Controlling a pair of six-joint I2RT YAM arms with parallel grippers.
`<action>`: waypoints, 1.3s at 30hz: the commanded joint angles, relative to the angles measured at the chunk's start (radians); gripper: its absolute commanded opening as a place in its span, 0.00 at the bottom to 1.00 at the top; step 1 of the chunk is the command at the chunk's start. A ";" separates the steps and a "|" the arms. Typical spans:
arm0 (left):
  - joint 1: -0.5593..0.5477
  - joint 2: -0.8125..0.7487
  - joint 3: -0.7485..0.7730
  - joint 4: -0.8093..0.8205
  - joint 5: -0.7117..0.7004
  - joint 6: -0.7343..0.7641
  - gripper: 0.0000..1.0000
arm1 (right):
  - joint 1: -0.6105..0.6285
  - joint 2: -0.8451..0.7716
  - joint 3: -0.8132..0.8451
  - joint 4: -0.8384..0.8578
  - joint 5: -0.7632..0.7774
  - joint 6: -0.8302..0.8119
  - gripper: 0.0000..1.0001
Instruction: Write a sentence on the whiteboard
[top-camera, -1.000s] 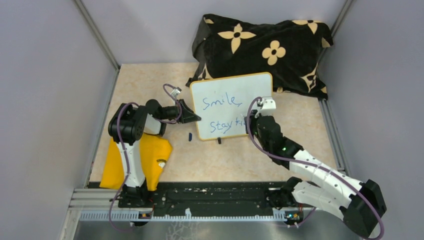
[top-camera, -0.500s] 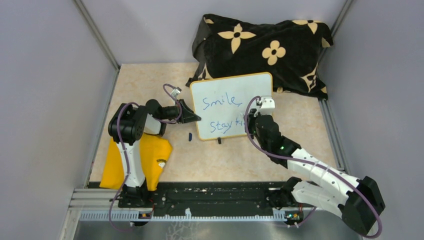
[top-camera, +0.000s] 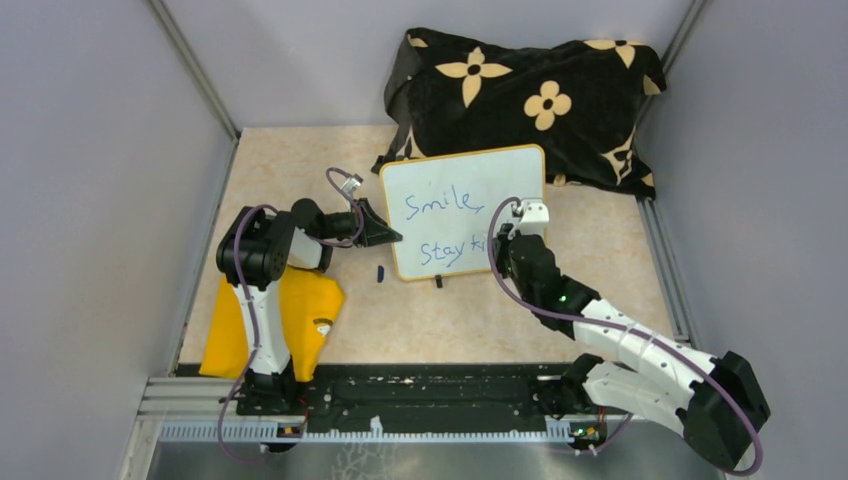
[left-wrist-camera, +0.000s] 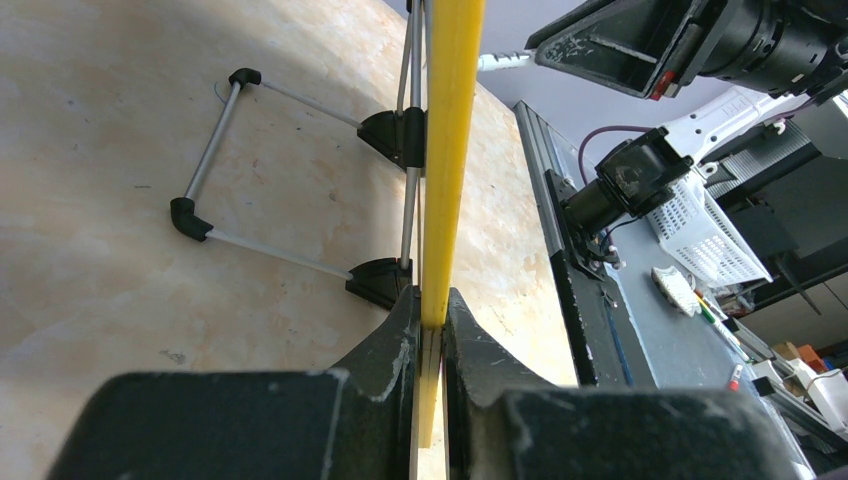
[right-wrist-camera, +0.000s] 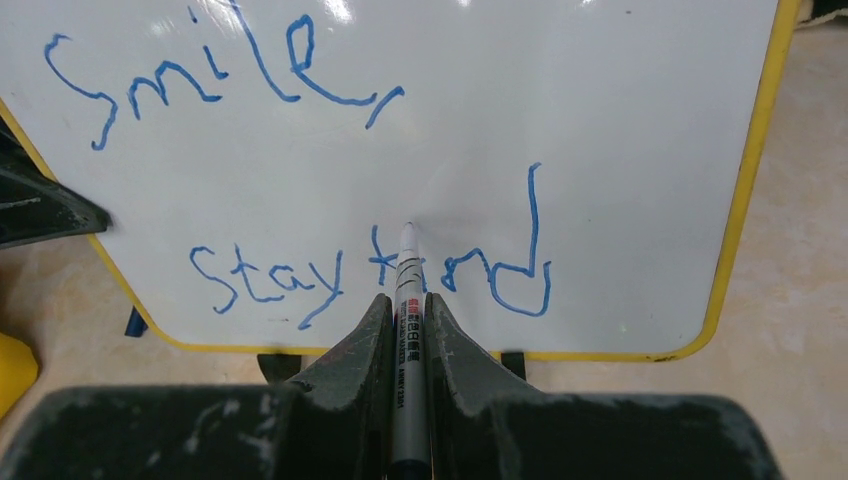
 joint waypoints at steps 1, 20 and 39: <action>-0.007 0.058 -0.008 0.118 0.001 0.015 0.00 | 0.007 -0.011 -0.001 0.025 0.021 0.017 0.00; -0.007 0.056 -0.008 0.118 0.001 0.014 0.00 | 0.007 0.034 0.001 0.016 0.043 0.039 0.00; -0.007 0.060 -0.006 0.119 0.001 0.012 0.00 | 0.006 -0.120 0.034 -0.116 0.040 0.062 0.00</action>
